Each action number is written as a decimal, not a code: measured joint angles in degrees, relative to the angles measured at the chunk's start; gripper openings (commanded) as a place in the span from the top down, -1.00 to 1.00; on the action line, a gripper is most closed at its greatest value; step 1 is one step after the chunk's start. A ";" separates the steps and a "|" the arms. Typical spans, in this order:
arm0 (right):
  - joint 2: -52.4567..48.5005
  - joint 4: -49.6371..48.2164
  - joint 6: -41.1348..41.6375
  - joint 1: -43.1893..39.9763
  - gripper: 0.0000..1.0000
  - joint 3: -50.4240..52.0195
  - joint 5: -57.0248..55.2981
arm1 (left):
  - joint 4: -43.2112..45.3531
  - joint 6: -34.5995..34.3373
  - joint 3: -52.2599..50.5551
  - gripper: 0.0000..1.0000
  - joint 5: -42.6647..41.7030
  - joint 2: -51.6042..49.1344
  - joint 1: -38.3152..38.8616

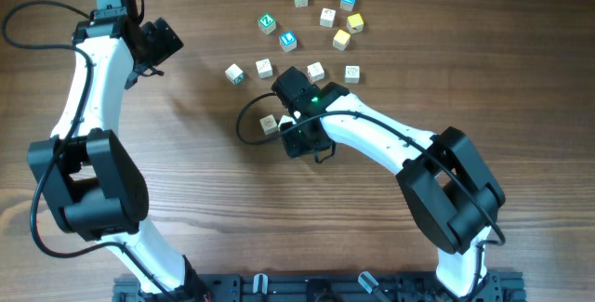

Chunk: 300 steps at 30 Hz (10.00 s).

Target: Form a circle

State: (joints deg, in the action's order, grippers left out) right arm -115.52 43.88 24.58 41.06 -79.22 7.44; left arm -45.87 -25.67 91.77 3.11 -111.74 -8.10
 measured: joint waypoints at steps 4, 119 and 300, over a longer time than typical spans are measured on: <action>0.00 -0.13 0.31 0.00 0.20 0.00 0.00 | 0.00 0.00 0.00 -1.00 0.00 0.00 0.00; 0.00 3.85 -0.52 -10.99 0.91 -10.95 -0.72 | 0.00 0.00 0.00 -1.00 0.00 0.00 0.00; -15.63 1.11 -14.47 4.72 -0.47 -24.81 -2.10 | 0.00 0.00 0.00 -1.00 0.00 0.00 0.00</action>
State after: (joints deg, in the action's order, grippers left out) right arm -131.15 44.99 10.11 45.78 -104.03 5.34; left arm -45.87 -25.67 91.77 3.11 -111.74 -8.10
